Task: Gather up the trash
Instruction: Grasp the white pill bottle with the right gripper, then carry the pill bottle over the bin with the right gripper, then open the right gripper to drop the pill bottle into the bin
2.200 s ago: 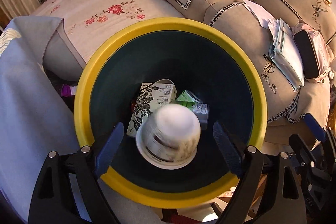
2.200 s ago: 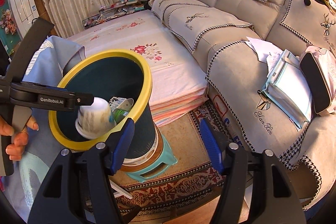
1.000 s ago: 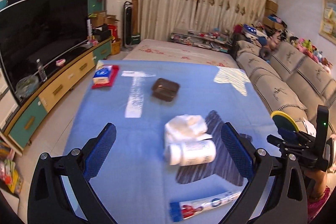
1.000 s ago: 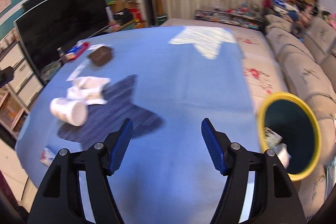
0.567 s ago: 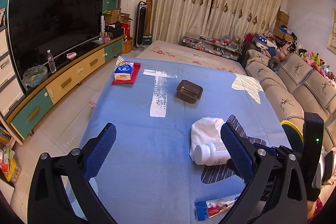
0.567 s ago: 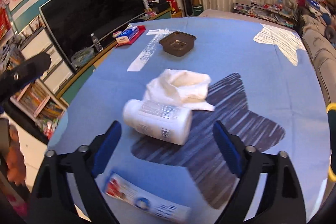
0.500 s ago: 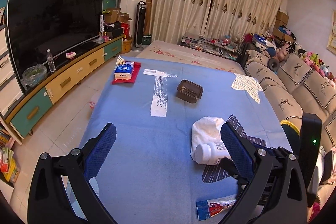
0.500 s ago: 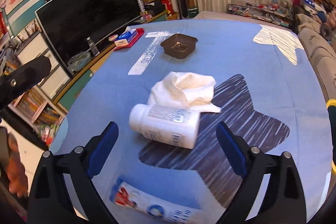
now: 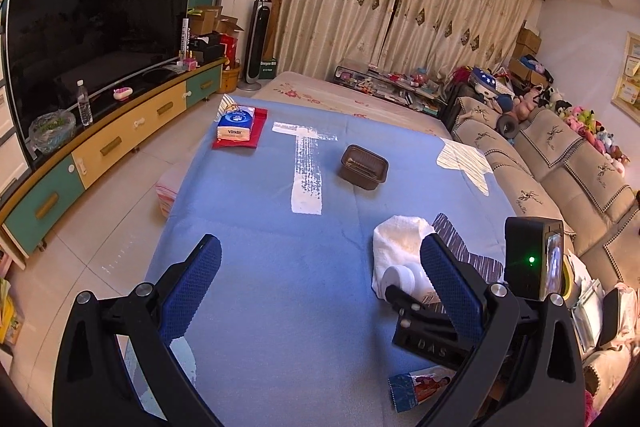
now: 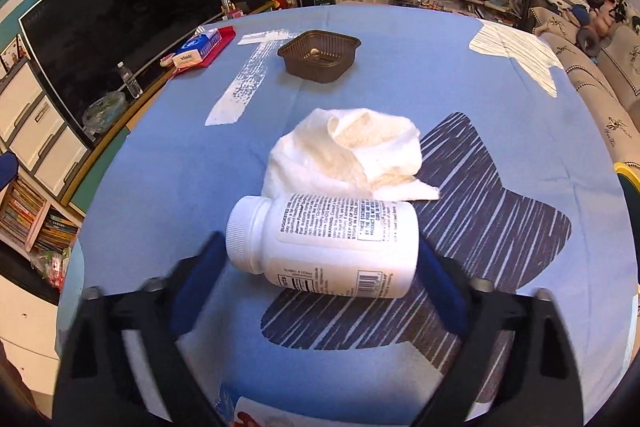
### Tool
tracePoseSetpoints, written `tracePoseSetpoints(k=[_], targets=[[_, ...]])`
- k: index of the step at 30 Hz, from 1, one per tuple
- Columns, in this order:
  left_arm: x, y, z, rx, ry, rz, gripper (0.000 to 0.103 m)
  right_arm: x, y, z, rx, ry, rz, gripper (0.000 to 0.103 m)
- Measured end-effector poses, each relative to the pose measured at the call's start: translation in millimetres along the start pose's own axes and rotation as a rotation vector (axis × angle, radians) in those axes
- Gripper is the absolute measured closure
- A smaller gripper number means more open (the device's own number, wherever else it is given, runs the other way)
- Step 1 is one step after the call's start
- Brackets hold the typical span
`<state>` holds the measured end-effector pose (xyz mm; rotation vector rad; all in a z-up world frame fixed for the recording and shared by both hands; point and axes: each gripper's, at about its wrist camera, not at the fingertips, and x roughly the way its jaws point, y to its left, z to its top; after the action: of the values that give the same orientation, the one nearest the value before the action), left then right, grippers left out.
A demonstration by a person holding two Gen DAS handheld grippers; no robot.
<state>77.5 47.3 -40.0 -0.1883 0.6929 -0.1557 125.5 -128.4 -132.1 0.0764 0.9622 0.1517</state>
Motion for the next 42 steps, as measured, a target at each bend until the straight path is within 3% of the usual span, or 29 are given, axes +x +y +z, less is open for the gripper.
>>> tracePoseSetpoints(k=[12,24,32,42], targets=[[11.8,-22.2,0.0,0.036,0.027,-0.009,0.005,-48.5,-51.1,-0.4,0.042,-0.106,0.015,0.022],[39.3,-79.9,-15.1,0.120,0.100,-0.071,0.005,-95.4,-244.2,1.7,0.275,-0.204,-0.240,0.022],[57.2,-106.8,-20.1,0.143,0.147,-0.065,0.005,-74.1,-364.8,-6.7,0.413,-0.136,-0.366,0.022],[77.4,-138.6,-20.8,0.179,0.191,-0.056,0.005,-32.5,-439.5,-19.8,0.499,-0.034,-0.414,0.020]])
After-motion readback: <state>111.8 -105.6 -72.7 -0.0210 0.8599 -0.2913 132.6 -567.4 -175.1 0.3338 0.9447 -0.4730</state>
